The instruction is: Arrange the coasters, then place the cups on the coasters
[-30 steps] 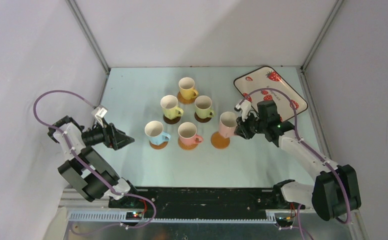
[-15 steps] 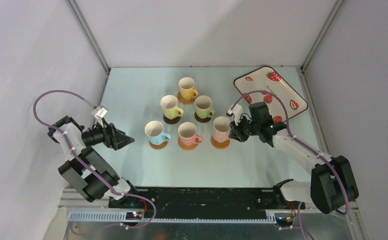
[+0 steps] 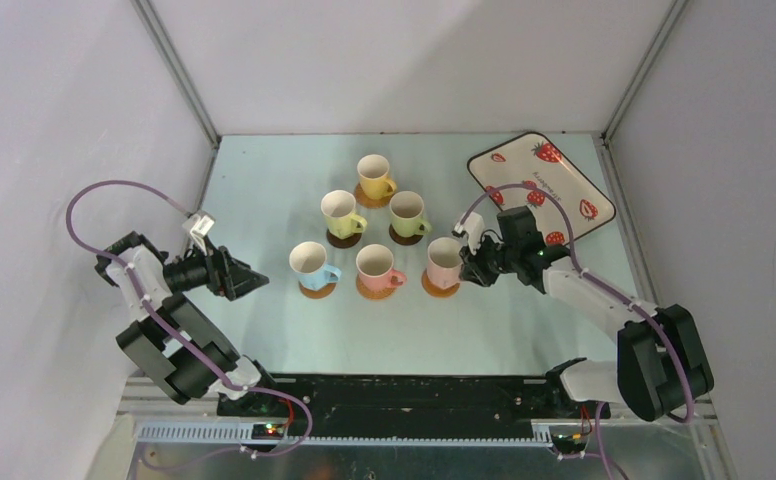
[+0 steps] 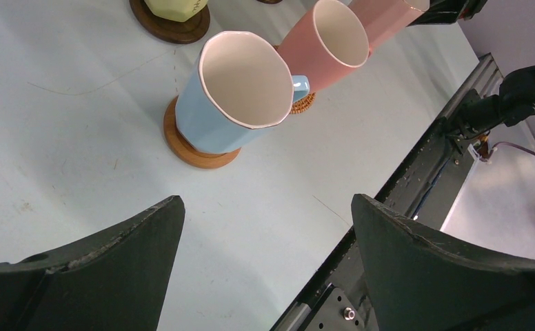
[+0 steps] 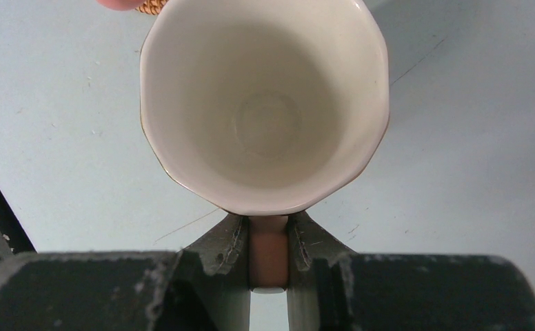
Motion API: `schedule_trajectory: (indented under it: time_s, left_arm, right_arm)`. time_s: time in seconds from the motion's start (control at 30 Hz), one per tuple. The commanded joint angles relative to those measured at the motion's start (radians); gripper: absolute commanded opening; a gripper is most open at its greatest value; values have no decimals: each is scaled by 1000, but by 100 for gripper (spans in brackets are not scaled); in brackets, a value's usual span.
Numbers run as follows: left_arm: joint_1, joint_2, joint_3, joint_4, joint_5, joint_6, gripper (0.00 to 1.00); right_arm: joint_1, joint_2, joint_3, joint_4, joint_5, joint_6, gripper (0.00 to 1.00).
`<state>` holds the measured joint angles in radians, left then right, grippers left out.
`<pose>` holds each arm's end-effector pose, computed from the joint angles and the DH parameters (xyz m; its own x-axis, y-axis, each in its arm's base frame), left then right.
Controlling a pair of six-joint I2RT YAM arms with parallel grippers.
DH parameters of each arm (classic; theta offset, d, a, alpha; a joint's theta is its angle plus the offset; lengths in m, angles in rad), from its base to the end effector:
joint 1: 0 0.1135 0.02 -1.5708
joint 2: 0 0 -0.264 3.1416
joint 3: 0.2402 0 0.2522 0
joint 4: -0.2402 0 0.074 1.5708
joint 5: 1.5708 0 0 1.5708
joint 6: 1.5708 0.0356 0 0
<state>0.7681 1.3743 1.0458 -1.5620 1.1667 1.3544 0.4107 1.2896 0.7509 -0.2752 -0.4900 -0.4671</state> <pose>0.1608 0.1099 0.2666 -0.6164 -0.0615 -0.7850 0.5636 0.6618 -0.4944 0.2318 0.1192 0.2163 -0.3031 -0.5653 -0.7672 -0.8792 0.4764 -0.0037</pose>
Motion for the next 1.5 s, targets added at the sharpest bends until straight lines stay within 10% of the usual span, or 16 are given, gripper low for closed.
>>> schedule_trajectory:
  time_s: [0.0,1.47]
  left_arm:
    - [13,-22,25,-43,34,21,98]
    - [13,-13,28,-43,35,19,98]
  right_arm:
    - [-9,0,18,84,-57,-16,0]
    - [19,32,18,64,-56,-55,3]
